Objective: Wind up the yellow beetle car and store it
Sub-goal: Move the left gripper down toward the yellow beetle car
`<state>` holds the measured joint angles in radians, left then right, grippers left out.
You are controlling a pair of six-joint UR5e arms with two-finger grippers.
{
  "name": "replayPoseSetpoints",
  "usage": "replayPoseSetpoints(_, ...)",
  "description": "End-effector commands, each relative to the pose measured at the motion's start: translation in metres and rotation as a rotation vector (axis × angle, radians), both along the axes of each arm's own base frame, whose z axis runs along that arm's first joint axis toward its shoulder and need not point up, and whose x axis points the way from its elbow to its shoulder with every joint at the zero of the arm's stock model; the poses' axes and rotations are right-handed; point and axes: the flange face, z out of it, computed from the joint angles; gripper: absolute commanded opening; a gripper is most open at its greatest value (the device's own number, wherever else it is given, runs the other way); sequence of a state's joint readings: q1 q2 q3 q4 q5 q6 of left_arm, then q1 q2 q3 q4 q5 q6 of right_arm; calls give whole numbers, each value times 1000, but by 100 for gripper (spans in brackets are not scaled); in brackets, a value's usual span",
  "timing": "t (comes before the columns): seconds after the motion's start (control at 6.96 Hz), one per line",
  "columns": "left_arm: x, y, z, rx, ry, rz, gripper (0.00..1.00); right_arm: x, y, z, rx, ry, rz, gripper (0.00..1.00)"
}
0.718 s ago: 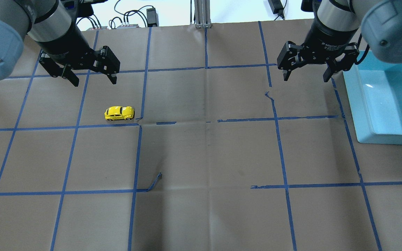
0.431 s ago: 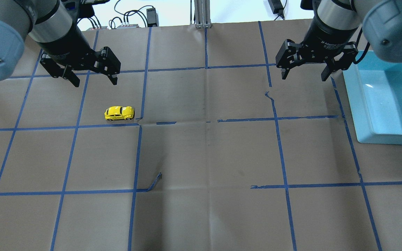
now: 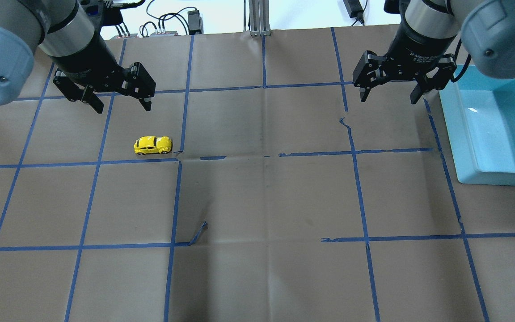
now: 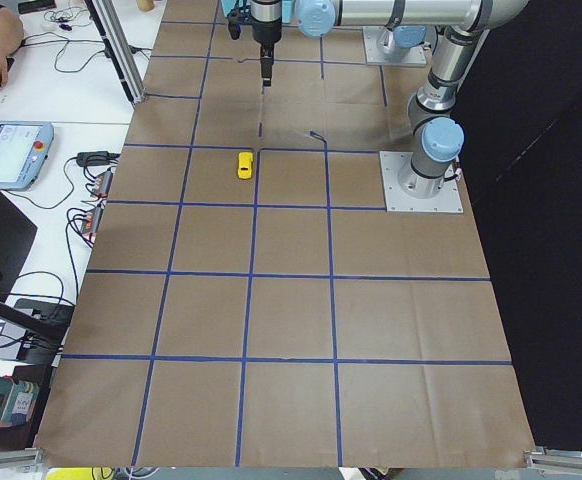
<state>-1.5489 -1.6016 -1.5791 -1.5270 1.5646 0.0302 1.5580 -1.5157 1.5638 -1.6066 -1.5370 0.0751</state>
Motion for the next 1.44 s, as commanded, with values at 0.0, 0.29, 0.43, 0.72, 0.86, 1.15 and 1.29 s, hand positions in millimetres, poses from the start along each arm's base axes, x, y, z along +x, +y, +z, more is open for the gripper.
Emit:
replayPoseSetpoints(0.0, -1, 5, -18, 33, 0, -100, 100, -1, -1, 1, -3, 5, -1, 100)
replayPoseSetpoints(0.29, 8, -13, -38, 38, -5, -531, 100, -1, 2, 2, -2, 8, 1, 100)
replayPoseSetpoints(0.43, 11, -34, -52, -10, -20, -614, 100, -1, 1, 1, -2, 8, 1, 100)
replayPoseSetpoints(0.72, 12, -68, -99, -17, -21, -848, 100, -3, 0, -6, 11, 4, -2, 100)
replayPoseSetpoints(0.86, 17, -89, -130, -39, -40, -988, 100, -3, 1, -6, 12, 4, -4, 100)
replayPoseSetpoints(1.15, 44, -92, -176, -13, -30, -1214, 99, -3, 1, -8, 17, 4, -4, 100)
replayPoseSetpoints(1.29, 67, -88, -192, -14, -20, -1322, 99, -3, 0, -9, 18, -2, -4, 100)
